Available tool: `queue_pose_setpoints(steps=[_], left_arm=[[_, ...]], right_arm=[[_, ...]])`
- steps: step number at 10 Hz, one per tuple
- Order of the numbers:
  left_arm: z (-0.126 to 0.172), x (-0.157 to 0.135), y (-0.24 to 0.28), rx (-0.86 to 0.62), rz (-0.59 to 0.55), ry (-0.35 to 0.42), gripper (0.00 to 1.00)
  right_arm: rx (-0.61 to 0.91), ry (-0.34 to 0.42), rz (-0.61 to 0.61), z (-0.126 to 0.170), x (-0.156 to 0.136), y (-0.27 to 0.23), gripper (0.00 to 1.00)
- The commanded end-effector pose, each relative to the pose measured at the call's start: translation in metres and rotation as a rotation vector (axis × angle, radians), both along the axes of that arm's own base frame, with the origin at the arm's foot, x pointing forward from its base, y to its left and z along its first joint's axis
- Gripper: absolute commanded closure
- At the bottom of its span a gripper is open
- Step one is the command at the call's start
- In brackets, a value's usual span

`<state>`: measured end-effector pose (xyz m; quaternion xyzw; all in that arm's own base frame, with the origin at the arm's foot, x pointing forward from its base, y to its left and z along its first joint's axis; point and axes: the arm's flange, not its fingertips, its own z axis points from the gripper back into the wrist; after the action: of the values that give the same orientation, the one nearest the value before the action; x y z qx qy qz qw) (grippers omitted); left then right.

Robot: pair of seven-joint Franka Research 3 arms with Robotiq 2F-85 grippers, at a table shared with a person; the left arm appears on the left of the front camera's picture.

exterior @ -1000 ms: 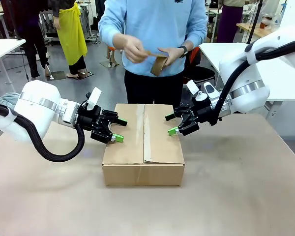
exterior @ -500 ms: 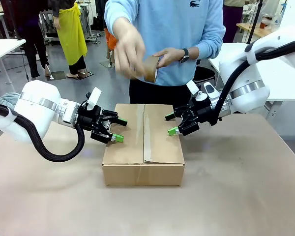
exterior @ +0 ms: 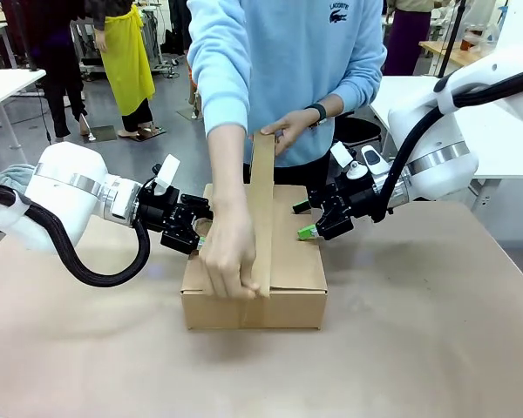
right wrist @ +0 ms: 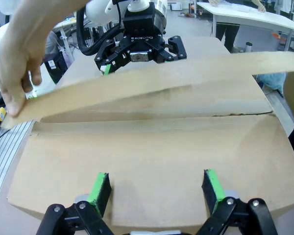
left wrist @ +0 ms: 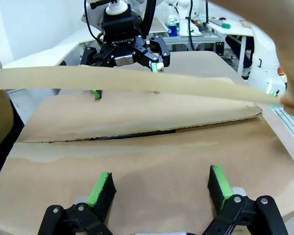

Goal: Pack the gift set into the box.
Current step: Press and hold the closed box until the human finishes sealing it.

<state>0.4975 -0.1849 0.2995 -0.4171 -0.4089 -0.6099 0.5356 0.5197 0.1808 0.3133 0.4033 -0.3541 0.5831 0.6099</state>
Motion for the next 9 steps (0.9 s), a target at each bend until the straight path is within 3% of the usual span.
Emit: queue_pose_setpoints(steps=[1,9], left_arm=[[-0.0029,-0.0014,0.0001,0.004,0.001,0.004,0.0],[-0.0029,-0.0014,0.0001,0.004,0.001,0.004,0.0]], right_arm=[[-0.016,-0.004,-0.009,-0.0021,-0.0014,0.0022,0.0],[-0.016,-0.004,-0.009,-0.0021,-0.0014,0.0022,0.0]])
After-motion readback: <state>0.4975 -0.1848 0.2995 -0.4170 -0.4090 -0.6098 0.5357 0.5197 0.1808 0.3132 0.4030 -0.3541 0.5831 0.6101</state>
